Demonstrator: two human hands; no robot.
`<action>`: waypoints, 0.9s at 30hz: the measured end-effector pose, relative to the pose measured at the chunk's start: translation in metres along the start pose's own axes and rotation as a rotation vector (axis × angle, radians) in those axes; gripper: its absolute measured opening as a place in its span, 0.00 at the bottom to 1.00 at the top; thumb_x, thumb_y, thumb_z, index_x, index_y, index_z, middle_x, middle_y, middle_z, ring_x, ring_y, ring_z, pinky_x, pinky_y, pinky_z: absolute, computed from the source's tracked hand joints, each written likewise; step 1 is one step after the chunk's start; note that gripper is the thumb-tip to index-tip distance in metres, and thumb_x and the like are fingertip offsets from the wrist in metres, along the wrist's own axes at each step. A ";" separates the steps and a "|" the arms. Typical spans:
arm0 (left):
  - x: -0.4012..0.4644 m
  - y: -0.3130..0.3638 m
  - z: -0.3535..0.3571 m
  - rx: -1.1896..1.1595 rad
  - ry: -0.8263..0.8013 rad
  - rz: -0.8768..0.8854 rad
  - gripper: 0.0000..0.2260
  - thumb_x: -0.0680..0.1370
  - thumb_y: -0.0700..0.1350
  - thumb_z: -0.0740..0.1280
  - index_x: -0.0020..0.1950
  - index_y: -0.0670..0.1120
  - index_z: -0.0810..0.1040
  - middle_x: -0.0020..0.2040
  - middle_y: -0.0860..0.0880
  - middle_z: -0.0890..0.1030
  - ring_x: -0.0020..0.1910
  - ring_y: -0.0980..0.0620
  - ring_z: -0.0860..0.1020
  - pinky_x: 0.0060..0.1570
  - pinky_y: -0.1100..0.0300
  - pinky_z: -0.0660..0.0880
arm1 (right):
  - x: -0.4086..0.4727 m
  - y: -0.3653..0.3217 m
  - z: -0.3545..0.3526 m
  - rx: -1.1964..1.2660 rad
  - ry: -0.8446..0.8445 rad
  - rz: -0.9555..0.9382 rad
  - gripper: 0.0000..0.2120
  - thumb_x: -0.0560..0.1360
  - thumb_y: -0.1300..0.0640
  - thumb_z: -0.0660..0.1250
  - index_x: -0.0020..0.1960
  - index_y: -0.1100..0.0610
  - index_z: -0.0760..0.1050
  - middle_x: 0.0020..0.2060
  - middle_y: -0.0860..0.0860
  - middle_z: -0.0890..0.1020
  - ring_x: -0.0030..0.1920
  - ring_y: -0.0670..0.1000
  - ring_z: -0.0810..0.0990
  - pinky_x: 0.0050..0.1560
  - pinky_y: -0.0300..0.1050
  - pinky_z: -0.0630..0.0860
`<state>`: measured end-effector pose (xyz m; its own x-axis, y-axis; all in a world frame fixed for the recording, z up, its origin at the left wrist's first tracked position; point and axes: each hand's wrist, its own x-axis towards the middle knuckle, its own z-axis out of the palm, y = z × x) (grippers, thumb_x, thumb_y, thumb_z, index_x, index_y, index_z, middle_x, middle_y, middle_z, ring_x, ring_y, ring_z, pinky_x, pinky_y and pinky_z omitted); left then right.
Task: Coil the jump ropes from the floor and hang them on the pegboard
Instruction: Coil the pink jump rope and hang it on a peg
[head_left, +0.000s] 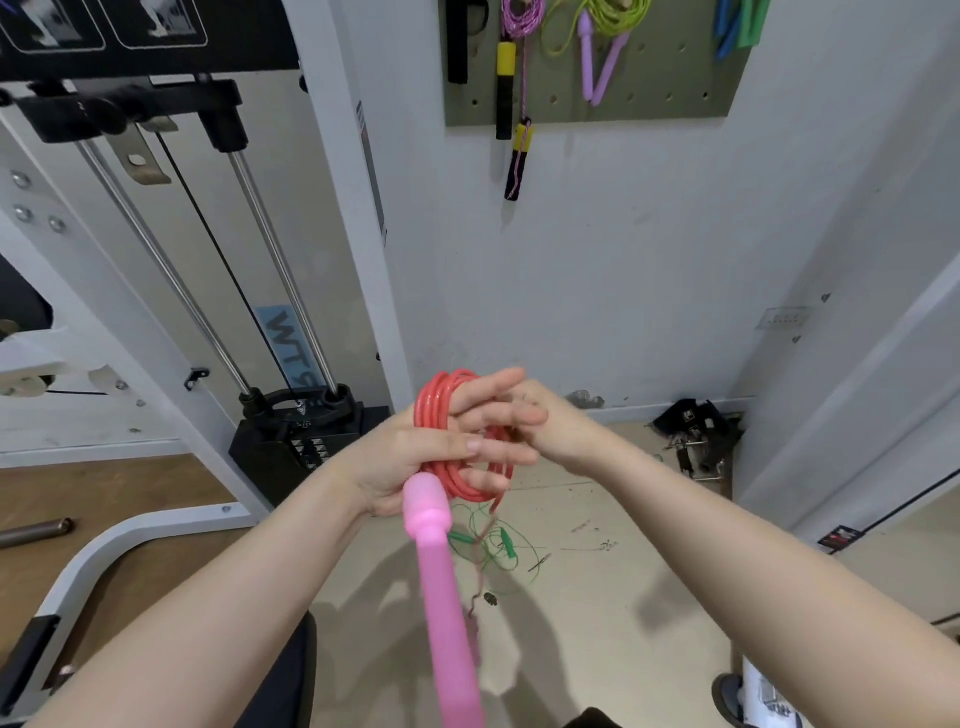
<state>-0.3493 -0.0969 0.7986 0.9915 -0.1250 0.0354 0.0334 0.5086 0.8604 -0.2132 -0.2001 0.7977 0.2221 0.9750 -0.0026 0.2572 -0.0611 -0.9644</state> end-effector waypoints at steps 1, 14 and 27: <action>0.000 -0.002 -0.001 -0.055 0.013 0.023 0.27 0.68 0.35 0.72 0.66 0.50 0.74 0.62 0.45 0.78 0.56 0.44 0.80 0.48 0.56 0.80 | -0.001 0.004 0.004 0.004 -0.027 0.025 0.11 0.81 0.60 0.54 0.55 0.52 0.74 0.46 0.44 0.80 0.46 0.36 0.79 0.46 0.31 0.74; 0.000 -0.010 -0.006 0.291 0.696 0.160 0.40 0.68 0.20 0.52 0.71 0.56 0.61 0.73 0.54 0.64 0.67 0.51 0.70 0.68 0.56 0.64 | -0.011 -0.001 0.022 -0.902 -0.509 0.250 0.17 0.74 0.54 0.65 0.59 0.62 0.70 0.36 0.55 0.76 0.30 0.55 0.75 0.30 0.43 0.74; 0.012 -0.012 0.006 0.687 0.602 0.156 0.19 0.79 0.35 0.59 0.71 0.42 0.65 0.63 0.73 0.57 0.46 0.66 0.80 0.47 0.71 0.74 | -0.016 -0.038 0.015 -1.067 -0.416 -0.042 0.10 0.77 0.57 0.60 0.41 0.62 0.73 0.39 0.56 0.75 0.41 0.57 0.72 0.41 0.48 0.69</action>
<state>-0.3382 -0.1098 0.7915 0.8828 0.4642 0.0718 0.0030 -0.1583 0.9874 -0.2407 -0.2100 0.8309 -0.0830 0.9635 -0.2545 0.9679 0.0172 -0.2506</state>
